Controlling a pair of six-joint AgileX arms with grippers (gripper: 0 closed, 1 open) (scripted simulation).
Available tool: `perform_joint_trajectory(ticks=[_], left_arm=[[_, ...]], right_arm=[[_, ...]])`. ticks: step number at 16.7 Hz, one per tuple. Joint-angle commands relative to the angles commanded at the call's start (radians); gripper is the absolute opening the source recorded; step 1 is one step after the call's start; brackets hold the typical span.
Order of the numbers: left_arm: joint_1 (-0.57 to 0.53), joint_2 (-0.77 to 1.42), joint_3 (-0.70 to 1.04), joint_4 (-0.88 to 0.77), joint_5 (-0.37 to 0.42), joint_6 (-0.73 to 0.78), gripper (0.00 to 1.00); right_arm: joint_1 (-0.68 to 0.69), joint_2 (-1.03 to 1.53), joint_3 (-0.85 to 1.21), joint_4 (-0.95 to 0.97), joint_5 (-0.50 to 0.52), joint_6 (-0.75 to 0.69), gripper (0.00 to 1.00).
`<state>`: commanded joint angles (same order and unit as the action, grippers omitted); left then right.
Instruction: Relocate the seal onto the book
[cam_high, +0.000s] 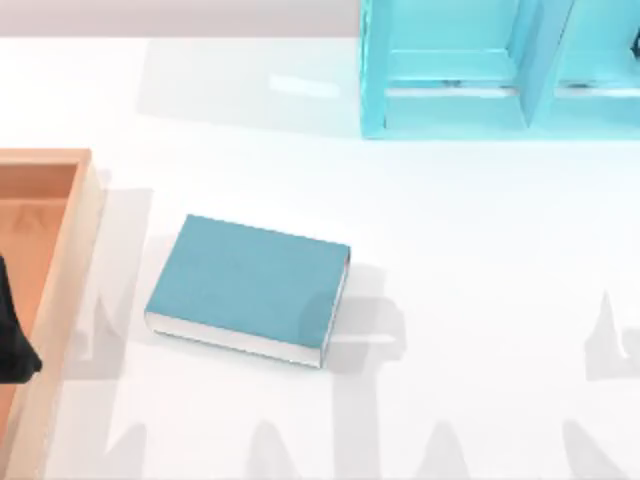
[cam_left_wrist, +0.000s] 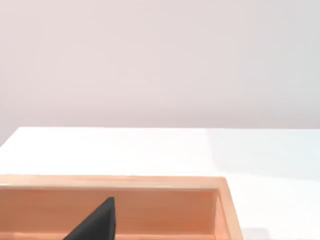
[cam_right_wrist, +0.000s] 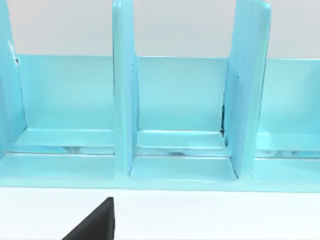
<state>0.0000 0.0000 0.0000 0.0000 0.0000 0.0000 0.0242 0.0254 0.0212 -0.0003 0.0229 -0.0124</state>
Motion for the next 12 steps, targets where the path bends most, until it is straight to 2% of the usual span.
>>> perform_joint_trajectory(ticks=[8,12], left_arm=[[0.002,0.011,0.011,-0.01,0.0,0.002,1.0],[0.031,0.16,0.156,-0.138,0.002,0.029,1.0]], right_arm=[[-0.024,-0.025,-0.021,0.0,-0.023,0.012,1.0],[-0.024,-0.025,-0.021,0.0,-0.023,0.012,1.0]])
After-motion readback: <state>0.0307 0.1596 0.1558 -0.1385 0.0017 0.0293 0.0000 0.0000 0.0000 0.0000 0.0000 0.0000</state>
